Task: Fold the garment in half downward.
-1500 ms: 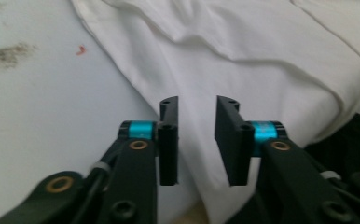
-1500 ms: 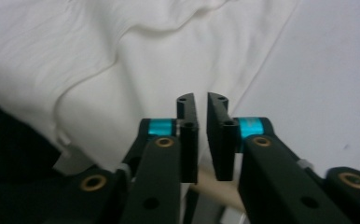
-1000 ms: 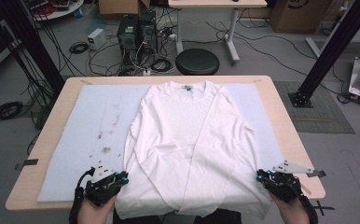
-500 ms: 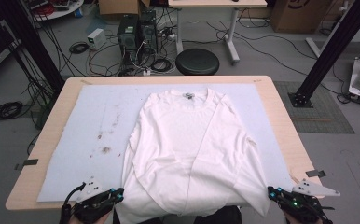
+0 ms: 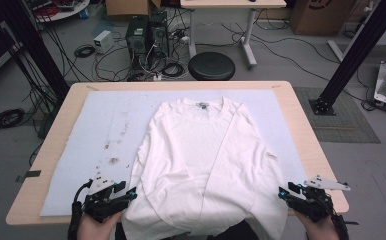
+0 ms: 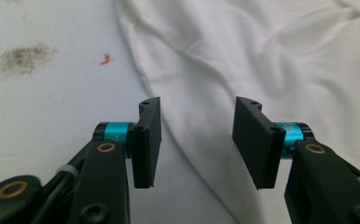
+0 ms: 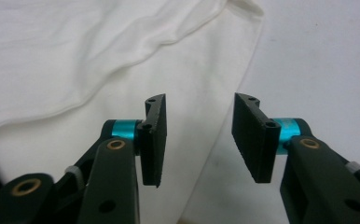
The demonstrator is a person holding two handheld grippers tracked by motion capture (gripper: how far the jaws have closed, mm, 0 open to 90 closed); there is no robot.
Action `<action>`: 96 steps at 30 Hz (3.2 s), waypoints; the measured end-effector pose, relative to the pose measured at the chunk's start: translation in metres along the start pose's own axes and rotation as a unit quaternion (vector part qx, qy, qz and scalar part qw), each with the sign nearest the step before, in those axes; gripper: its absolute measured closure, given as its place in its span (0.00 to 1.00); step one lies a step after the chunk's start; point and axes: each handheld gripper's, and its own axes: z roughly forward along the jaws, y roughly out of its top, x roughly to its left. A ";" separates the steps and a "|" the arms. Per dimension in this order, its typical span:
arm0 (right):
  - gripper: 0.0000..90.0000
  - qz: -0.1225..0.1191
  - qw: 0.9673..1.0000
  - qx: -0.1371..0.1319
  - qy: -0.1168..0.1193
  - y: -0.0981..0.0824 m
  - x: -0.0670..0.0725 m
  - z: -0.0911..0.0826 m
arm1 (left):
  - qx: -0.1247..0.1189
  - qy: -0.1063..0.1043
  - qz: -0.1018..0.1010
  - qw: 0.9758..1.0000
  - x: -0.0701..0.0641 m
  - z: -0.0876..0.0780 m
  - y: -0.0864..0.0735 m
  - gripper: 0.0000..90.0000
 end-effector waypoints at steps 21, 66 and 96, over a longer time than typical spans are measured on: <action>0.98 -0.058 0.996 0.005 0.073 -0.040 0.015 -0.054 | -0.015 -0.038 0.041 0.998 -0.008 -0.058 -0.041 0.96; 0.76 -0.036 0.998 -0.036 0.042 0.013 0.004 -0.020 | 0.003 0.002 0.111 0.994 -0.012 0.016 0.023 0.81; 0.66 -0.012 0.996 -0.058 0.068 0.071 -0.010 0.022 | -0.016 -0.007 0.158 0.987 0.008 0.089 0.122 0.66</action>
